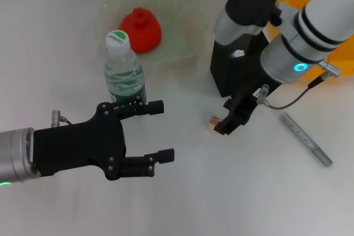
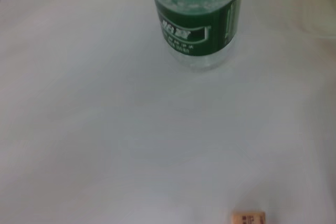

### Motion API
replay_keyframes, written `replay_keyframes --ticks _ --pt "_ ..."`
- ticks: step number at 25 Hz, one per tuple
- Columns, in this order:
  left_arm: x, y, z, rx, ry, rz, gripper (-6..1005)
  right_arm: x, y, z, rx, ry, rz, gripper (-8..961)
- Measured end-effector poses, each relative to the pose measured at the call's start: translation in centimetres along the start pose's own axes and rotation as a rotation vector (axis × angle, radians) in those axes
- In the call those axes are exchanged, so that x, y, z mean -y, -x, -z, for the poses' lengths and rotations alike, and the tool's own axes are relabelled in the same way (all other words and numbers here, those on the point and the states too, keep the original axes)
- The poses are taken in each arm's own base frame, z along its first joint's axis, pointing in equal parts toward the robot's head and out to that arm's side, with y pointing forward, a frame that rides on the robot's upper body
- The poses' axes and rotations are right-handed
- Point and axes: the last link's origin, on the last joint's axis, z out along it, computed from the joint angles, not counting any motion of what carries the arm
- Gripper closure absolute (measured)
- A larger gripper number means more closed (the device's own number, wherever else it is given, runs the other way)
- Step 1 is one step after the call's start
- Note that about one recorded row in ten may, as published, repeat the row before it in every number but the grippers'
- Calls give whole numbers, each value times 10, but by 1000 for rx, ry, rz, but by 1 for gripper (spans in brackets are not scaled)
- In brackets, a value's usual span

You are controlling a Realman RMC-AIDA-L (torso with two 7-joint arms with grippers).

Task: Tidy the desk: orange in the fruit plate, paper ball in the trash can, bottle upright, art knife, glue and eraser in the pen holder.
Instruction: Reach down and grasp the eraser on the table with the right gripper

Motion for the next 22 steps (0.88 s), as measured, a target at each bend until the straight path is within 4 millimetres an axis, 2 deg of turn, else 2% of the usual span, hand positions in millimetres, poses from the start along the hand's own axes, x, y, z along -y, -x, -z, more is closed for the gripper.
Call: replay_keyframes --ticks 10,22 --pt "0 2 0 12 -2 3 171 -1 8 -20 -14 -13 12 375" --pt "1 4 0 24 -10 6 170 2 9 -25 -27 -13 3 393"
